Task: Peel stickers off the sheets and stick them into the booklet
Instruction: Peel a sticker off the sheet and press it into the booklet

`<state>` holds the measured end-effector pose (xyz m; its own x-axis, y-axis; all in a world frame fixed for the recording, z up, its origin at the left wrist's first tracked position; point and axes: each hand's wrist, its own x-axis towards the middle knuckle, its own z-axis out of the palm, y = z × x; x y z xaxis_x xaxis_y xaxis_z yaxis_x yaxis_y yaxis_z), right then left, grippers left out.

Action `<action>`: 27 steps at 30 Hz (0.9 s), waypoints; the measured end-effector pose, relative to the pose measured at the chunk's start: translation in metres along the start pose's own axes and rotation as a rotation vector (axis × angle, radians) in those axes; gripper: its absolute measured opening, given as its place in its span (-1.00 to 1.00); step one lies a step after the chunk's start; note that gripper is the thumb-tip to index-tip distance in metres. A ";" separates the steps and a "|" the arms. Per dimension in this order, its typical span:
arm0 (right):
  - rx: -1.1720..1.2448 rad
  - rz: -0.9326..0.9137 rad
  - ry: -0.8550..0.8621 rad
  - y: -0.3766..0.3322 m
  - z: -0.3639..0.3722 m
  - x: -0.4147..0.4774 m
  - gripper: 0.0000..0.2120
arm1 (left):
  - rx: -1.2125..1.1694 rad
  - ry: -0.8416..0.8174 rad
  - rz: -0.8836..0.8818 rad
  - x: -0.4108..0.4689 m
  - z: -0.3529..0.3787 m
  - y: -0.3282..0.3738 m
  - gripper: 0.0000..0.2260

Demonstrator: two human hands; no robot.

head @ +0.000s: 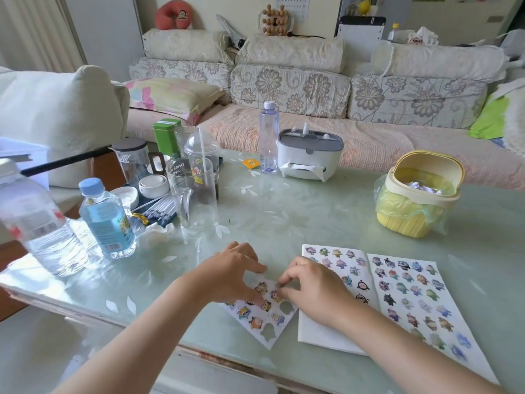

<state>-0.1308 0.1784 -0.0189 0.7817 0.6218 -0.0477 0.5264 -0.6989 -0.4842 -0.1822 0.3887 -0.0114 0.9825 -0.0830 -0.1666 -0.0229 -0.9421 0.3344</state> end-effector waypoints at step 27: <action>0.543 -0.119 0.335 0.007 -0.083 -0.017 -0.88 | -0.859 0.285 -0.012 0.006 -0.036 0.083 -0.95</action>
<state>-0.1122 0.1336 0.0510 0.8368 0.4786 0.2657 0.4400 -0.2992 -0.8467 -0.1711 0.3215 0.0489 0.9930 0.1162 0.0230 0.0213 -0.3657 0.9305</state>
